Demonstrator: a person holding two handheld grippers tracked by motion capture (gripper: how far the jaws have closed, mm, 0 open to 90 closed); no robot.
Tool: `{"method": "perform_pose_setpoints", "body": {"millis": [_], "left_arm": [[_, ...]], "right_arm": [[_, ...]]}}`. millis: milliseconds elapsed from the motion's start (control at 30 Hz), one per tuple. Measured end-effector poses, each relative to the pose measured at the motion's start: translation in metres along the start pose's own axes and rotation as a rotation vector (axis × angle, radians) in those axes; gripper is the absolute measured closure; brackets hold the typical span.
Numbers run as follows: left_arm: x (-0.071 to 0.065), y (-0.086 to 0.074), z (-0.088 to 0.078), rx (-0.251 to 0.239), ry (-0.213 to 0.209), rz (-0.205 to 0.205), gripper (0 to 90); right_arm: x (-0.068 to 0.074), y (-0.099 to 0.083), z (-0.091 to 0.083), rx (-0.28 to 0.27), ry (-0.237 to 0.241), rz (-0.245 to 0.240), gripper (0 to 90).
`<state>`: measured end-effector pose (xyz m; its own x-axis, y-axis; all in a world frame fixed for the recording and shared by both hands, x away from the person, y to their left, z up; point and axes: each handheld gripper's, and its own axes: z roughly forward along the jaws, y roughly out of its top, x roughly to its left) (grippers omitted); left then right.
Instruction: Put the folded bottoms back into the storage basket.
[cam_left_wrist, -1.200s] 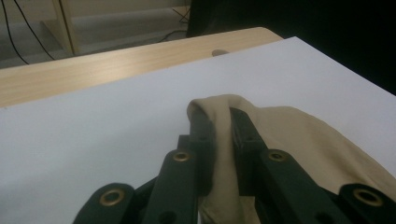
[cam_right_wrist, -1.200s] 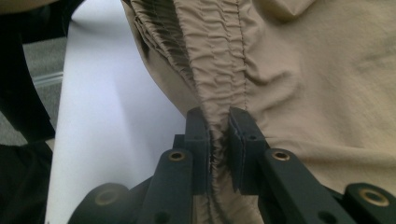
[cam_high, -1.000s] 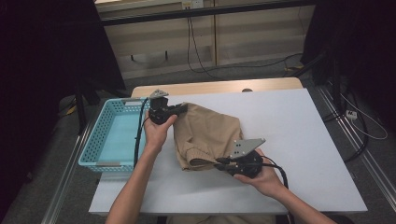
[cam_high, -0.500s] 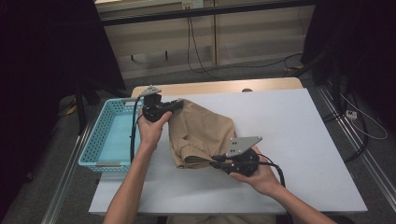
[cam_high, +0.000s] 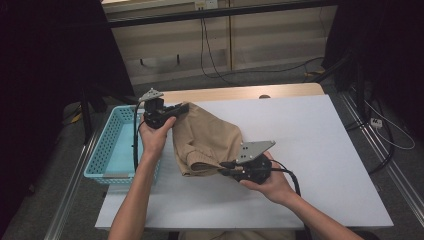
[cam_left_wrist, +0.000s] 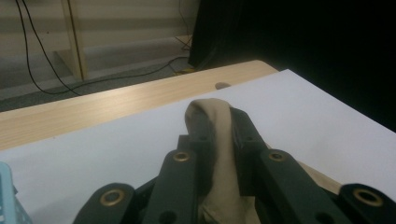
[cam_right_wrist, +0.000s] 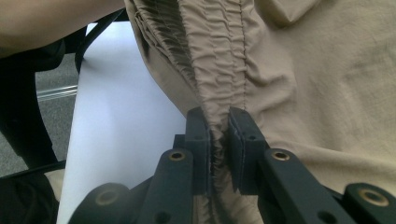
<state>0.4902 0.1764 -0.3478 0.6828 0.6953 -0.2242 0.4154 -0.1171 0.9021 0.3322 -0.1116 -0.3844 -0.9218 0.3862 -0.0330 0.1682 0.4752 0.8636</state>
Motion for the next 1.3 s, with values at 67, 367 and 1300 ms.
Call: {"method": "perform_pose_setpoints", "body": {"millis": [67,367,1300], "left_arm": [[0.001,0.001,-0.003,-0.003,0.001,0.002,82.1],[0.005,0.007,-0.013,-0.032,0.002,-0.005,82.1],[0.017,0.03,-0.041,-0.088,0.037,-0.011,82.1]], "right_arm": [[0.0,0.001,0.001,-0.005,0.003,-0.001,79.4],[0.0,0.009,0.005,-0.015,0.007,-0.013,79.4],[-0.004,0.041,0.021,-0.06,0.032,-0.035,79.5]]}}
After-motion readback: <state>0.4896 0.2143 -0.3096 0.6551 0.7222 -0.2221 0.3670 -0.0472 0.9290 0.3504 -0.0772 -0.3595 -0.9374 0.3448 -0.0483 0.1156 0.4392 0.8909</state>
